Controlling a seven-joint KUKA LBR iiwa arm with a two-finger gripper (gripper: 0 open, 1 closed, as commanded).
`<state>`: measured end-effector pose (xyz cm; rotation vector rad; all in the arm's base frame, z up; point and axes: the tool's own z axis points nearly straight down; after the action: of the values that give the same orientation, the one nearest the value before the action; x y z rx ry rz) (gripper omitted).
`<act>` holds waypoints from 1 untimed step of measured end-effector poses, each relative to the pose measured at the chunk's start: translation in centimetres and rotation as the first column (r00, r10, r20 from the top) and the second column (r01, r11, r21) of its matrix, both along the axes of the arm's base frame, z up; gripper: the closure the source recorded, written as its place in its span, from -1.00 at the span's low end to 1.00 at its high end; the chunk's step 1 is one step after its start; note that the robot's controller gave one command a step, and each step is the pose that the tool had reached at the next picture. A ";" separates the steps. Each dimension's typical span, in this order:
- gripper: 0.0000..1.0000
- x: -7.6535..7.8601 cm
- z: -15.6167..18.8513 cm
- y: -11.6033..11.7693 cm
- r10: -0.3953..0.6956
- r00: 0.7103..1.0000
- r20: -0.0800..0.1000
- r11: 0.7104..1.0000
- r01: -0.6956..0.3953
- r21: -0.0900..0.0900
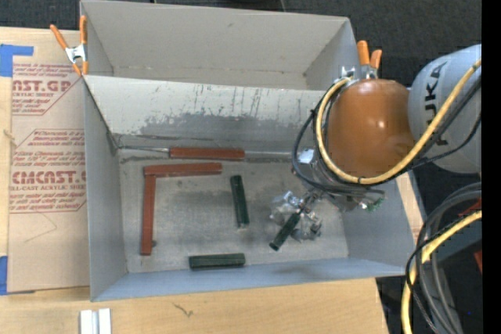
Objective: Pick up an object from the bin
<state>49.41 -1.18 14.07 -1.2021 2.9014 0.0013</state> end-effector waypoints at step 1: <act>1.00 0.0 0.9 0.0 0.000 1.000 0.001 1.000 0.000 0.000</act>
Offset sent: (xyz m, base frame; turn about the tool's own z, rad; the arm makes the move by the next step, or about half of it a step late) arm 0.0002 0.0001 0.0052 0.0000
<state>49.42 -1.18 14.98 -1.2015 2.9008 0.0007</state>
